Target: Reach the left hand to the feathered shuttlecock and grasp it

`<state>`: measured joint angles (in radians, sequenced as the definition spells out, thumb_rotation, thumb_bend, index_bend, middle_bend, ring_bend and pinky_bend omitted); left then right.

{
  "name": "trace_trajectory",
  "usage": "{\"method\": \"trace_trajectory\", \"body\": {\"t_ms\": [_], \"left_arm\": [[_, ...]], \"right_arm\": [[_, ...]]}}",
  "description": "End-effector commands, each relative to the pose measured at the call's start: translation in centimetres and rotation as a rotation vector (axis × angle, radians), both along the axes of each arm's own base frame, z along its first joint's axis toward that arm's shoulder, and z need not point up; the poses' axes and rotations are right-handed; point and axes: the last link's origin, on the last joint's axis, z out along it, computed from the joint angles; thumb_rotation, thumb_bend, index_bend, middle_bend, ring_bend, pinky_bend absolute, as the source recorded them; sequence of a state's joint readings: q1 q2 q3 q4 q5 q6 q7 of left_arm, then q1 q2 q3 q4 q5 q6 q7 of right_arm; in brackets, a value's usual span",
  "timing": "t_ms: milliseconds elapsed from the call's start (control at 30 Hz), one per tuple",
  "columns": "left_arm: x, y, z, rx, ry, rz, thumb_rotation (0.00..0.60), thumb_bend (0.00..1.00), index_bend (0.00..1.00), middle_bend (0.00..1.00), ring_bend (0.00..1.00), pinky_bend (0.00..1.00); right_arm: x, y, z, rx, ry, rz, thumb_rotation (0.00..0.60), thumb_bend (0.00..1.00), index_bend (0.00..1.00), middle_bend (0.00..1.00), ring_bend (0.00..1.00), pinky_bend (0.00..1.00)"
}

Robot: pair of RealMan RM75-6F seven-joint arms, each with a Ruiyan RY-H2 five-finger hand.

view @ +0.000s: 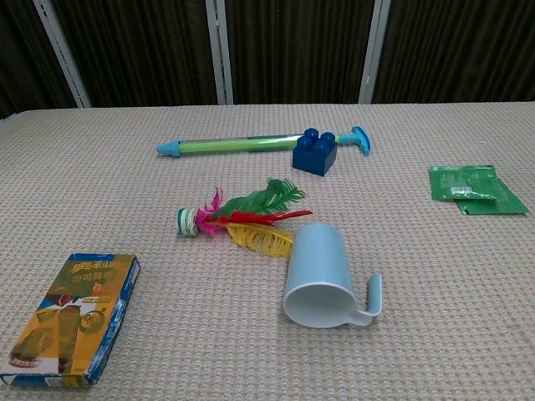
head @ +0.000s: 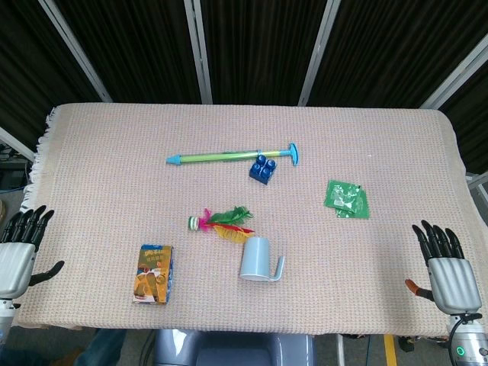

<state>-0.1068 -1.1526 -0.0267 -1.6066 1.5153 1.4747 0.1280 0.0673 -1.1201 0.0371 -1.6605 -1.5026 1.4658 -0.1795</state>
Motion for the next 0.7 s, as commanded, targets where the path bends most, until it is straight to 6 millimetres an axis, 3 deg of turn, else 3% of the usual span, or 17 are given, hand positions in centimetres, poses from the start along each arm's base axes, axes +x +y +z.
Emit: {"method": "trace_trajectory", "body": {"t_ms": [33,200,367,567,700], "left_arm": [[0.0,0.0,-0.1,-0.002,0.005,0.0,0.6,0.19,0.0,0.0,0.0,0.0],[-0.3,0.5,-0.7,-0.018,0.007,0.018,0.6,0.19,0.01,0.0,0.0,0.0],[0.3,1.5,-1.8,-0.011,-0.001,-0.03,0.6,0.2,0.09,0.0,0.0,0.0],[3.0,4.0,-4.9,-0.04,-0.072,-0.158,0.6,0.27,0.26,0.0,0.0,0.0],[5.7,6.4,-8.0,-0.084,-0.165,-0.242,0.6,0.32,0.3,0.0,0.0,0.0]], "right_arm": [[-0.1,0.0,-0.1,0.006,-0.001,-0.005,0.6,0.04,0.0,0.0,0.0,0.0],[-0.2,-0.1,0.0,-0.005,0.003,-0.016,0.6,0.04,0.0,0.0,0.0,0.0],[-0.1,0.2,0.3,0.0,-0.017,-0.012,0.6,0.04,0.0,0.0,0.0,0.0],[0.0,0.7,0.4,0.021,-0.035,0.0,0.6,0.04,0.0,0.0,0.0,0.0],[0.0,0.6,0.3,0.041,-0.046,0.012,0.6,0.03,0.0,0.0,0.0,0.0]]}}
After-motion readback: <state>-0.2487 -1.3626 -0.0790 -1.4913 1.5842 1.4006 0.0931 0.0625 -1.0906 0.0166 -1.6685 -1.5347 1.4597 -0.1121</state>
